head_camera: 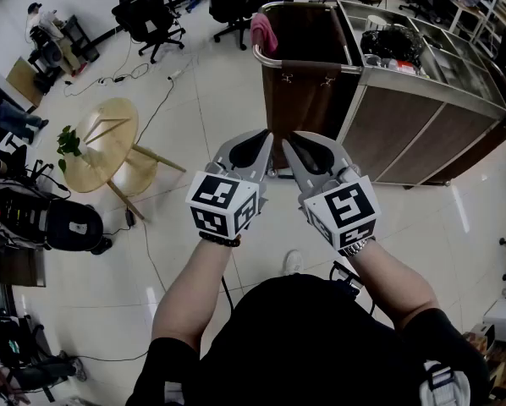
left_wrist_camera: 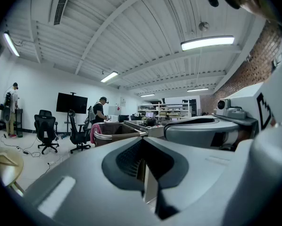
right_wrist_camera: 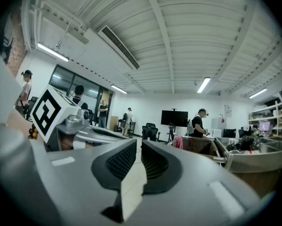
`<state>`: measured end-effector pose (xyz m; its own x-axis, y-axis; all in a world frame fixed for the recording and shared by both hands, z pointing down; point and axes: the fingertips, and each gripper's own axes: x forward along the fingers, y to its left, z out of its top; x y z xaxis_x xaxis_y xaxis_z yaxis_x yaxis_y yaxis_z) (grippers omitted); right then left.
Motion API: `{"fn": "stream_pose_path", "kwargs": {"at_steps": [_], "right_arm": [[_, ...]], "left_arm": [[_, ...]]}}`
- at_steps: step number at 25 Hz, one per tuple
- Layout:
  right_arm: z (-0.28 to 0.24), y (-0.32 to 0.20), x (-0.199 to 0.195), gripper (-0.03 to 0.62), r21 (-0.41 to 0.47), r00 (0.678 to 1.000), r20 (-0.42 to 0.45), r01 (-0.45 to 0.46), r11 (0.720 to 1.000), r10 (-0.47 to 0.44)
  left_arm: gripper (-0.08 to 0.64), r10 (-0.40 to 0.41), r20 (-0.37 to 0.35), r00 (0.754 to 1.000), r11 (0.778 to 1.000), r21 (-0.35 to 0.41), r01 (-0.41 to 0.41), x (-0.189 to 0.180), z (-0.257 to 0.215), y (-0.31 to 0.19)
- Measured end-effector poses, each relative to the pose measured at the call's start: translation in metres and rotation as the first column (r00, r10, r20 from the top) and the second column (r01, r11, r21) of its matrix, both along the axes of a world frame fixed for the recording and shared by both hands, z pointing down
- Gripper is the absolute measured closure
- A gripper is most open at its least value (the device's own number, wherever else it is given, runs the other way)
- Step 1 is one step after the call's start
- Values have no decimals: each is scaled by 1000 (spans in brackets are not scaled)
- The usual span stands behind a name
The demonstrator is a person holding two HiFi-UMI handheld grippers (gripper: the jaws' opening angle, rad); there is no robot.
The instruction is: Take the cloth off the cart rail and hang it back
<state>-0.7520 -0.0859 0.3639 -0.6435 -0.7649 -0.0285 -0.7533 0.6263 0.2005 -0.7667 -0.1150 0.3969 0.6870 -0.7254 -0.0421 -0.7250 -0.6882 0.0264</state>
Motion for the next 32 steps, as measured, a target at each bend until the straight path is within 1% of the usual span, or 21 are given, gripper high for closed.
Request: {"fn": "stream_pose_path", "kwargs": {"at_steps": [7,12,18,23,27,32], "right_arm": [[-2,-60,25,538,-4,1000,14,13,1000,-13],[-4,-89,35,538,-9,999,19,31,999,-31],[-9,-117,38,538,-1,999,19,41,999,-41],[-17,-149,29,538,-3,998,35,49,999,-48],[-18,-180,18,529,1,998,39,51,999,-51],[-35,-231,-5,514,0,999,42,20,1000,-20]], "left_arm": [[565,-18,8,1000,1000,0,18,22,-2,-62],[565,-38,16,999,999,2,38,26,-5,-89],[565,-55,17,998,998,8,55,23,-7,-118],[565,-56,13,998,998,21,56,15,-11,-147],[565,-64,-6,998,998,27,64,3,-11,-180],[565,-49,-19,999,998,29,50,-22,-19,-227]]}}
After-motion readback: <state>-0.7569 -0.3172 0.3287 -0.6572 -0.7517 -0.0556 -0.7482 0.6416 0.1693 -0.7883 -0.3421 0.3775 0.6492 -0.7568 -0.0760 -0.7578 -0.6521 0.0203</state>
